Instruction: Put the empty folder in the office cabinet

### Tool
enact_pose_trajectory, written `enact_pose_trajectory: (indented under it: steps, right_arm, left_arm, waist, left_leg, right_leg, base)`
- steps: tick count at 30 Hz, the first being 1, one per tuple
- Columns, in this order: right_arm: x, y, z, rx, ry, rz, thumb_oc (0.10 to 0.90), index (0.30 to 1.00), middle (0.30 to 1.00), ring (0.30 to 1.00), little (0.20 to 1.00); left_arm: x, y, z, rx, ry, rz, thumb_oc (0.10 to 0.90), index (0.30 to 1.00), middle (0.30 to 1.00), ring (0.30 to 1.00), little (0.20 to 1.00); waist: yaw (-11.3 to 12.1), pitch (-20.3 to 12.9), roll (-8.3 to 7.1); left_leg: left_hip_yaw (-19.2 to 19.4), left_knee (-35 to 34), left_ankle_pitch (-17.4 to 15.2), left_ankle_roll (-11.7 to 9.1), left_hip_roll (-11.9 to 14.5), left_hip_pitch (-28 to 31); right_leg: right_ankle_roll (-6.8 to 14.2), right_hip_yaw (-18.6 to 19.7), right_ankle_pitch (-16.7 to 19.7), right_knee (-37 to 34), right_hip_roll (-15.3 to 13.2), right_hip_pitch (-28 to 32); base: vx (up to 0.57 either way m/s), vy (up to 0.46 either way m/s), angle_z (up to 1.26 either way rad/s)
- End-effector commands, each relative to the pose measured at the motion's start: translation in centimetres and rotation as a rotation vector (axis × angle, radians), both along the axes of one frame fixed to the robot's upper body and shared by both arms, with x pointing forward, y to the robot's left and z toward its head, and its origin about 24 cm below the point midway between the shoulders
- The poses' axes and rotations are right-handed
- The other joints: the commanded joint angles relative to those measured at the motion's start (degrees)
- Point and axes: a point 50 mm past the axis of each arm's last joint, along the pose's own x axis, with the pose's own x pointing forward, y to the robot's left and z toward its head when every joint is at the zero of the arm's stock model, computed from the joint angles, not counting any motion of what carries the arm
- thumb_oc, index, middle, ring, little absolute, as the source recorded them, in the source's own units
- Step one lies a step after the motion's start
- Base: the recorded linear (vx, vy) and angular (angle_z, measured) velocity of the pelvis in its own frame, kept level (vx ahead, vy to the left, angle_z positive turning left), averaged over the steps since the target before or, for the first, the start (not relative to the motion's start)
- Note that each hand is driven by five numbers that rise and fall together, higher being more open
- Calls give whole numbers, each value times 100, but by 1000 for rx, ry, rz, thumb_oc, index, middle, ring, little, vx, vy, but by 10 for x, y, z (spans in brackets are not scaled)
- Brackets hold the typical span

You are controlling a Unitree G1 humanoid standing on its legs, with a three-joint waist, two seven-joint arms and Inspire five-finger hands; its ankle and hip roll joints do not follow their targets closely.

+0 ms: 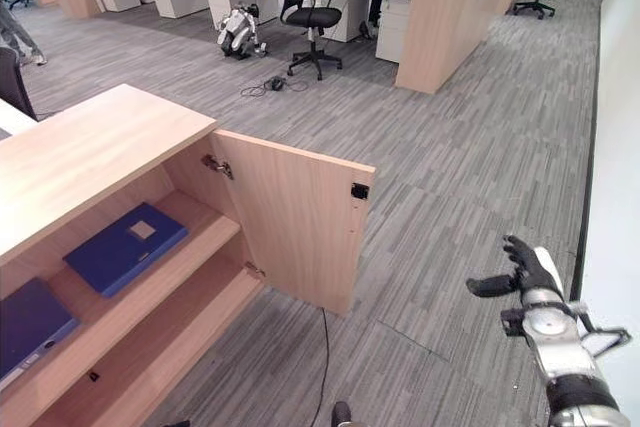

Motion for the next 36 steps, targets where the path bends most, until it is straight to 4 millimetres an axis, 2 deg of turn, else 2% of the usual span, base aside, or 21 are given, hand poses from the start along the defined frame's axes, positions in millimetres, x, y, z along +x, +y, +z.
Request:
enact_pose_trajectory:
  steps: [1,4,6,10,11,13,14,20,21,23,25,27,30,31,32,33,34,35,36]
  right_arm:
    - [53,30,85,-47,-331,165,800,900,900,900,900]
    - [68,50,100,-36,-379,232,800,900,900,900,900]
    - [68,50,100,-36,-379,233,800,900,900,900,900]
    - [83,61,127,-42,-439,266,800,900,900,900,900]
    - [89,64,141,-77,-460,269,800,900,900,900,900]
    - [92,67,146,-86,-471,273,800,900,900,900,900]
    - [99,72,157,-92,-486,282,800,900,900,900,900]
    - [119,86,193,-115,-522,277,800,900,900,900,900]
    - [119,86,193,-115,-522,278,800,900,900,900,900]
    - [125,96,209,-123,-539,296,800,900,900,900,900]
    - [128,107,214,-107,-555,327,800,900,900,900,900]
    - [129,113,214,-95,-560,349,800,900,900,900,900]
    - [127,164,195,13,-551,583,800,900,900,900,900]
    - [126,176,186,39,-533,639,800,900,900,900,900]
    - [126,176,186,40,-532,639,800,900,900,900,900]
    - [116,209,163,117,-493,788,800,900,900,900,900]
    - [107,230,149,183,-464,884,800,900,900,900,900]
    - [107,230,149,183,-464,884,800,900,900,900,900]
    - [88,270,112,348,-375,1024,800,900,900,900,900]
  left_arm:
    - [31,24,14,67,-76,-40,800,900,900,900,900]
    - [32,24,14,70,-77,-43,800,900,900,900,900]
    - [32,24,14,70,-78,-41,800,900,900,900,900]
    - [36,29,17,87,-89,-37,800,900,900,900,900]
    - [38,32,19,96,-99,-31,800,900,900,900,900]
    - [41,33,20,101,-108,-28,800,900,900,900,900]
    - [46,33,22,103,-129,-20,800,900,900,900,900]
    - [59,31,25,103,-179,-22,800,900,900,900,900]
    - [59,31,25,103,-180,-22,800,900,900,900,900]
    - [63,29,27,98,-203,-13,800,900,900,900,900]
    - [65,29,27,98,-210,-9,800,900,900,900,900]
    - [65,29,27,99,-210,-8,800,900,900,900,900]
    - [60,28,25,96,-186,-10,800,900,900,900,900]
    - [60,28,25,95,-181,-10,800,900,900,900,900]
    - [59,28,24,95,-180,-10,800,900,900,900,900]
    - [59,28,24,92,-172,-14,800,900,900,900,900]
    - [58,27,23,91,-167,-21,800,900,900,900,900]
    - [58,27,23,91,-167,-21,800,900,900,900,900]
    - [60,21,22,80,-163,-38,800,900,900,900,900]
  waist:
    - [240,258,-393]
    - [326,301,-377]
    - [315,302,-374]
    - [451,398,-341]
    - [509,442,-335]
    - [528,471,-327]
    - [571,507,-311]
    - [741,596,-284]
    - [740,596,-283]
    - [803,631,-274]
    - [836,650,-283]
    - [839,648,-283]
    - [841,646,-289]
    - [846,647,-289]
    - [845,642,-290]
    - [837,643,-292]
    - [834,635,-296]
    - [834,633,-297]
    - [844,635,-303]
  left_leg:
    - [-93,-3,-829,-308,-50,868]
    - [-171,-3,-762,-354,-22,766]
    - [-176,-3,-760,-354,-21,761]
    - [-316,-3,-678,-410,6,579]
    - [-373,-3,-632,-425,13,494]
    - [-410,-3,-606,-435,19,453]
    - [-490,-3,-548,-464,45,354]
    - [-672,-3,-408,-520,99,113]
    - [-672,-3,-408,-520,99,113]
    - [-734,-3,-342,-545,126,13]
    - [-764,-3,-302,-565,140,-46]
    - [-774,-3,-286,-575,146,-66]
    - [-759,-3,-257,-604,169,-70]
    - [-756,-3,-254,-607,169,-61]
    - [-757,-3,-255,-608,170,-60]
    - [-743,-3,-256,-614,169,-40]
    - [-737,-3,-262,-615,167,-22]
    - [-737,-3,-262,-615,167,-22]
    - [-735,-3,-278,-612,154,18]
  right_leg:
    - [307,-97,-455,219,-27,-8]
    - [274,-126,-478,177,-7,-1]
    - [273,-131,-479,177,-8,-3]
    - [236,-222,-479,169,-23,-92]
    - [224,-283,-481,177,-28,-140]
    - [217,-309,-480,195,-33,-164]
    - [192,-375,-493,210,-43,-221]
    - [121,-527,-535,237,-31,-341]
    - [121,-528,-535,237,-31,-341]
    - [91,-580,-555,237,-15,-397]
    - [72,-614,-571,241,3,-423]
    - [62,-619,-585,237,13,-426]
    - [-2,-601,-688,246,72,-389]
    - [-10,-603,-705,252,82,-382]
    - [-11,-604,-707,253,82,-382]
    - [-25,-599,-738,254,97,-357]
    - [-27,-605,-749,254,99,-339]
    - [-27,-605,-749,253,99,-339]
    - [-35,-595,-765,251,100,-288]
  base:
    - [33,-57,3]
    - [28,-61,5]
    - [9,-43,18]
    - [19,-79,26]
    - [23,-80,28]
    - [12,-78,23]
    - [16,-103,25]
    - [15,-78,22]
    - [11,-55,3]
    - [10,-56,1]
    - [1,-37,-2]
    - [0,0,0]
    - [-3,-6,-3]
    - [-7,-1,-5]
    - [-11,12,-10]
    - [-11,21,-12]
    - [-11,21,-13]
    - [-17,29,-11]
    - [-22,33,-21]
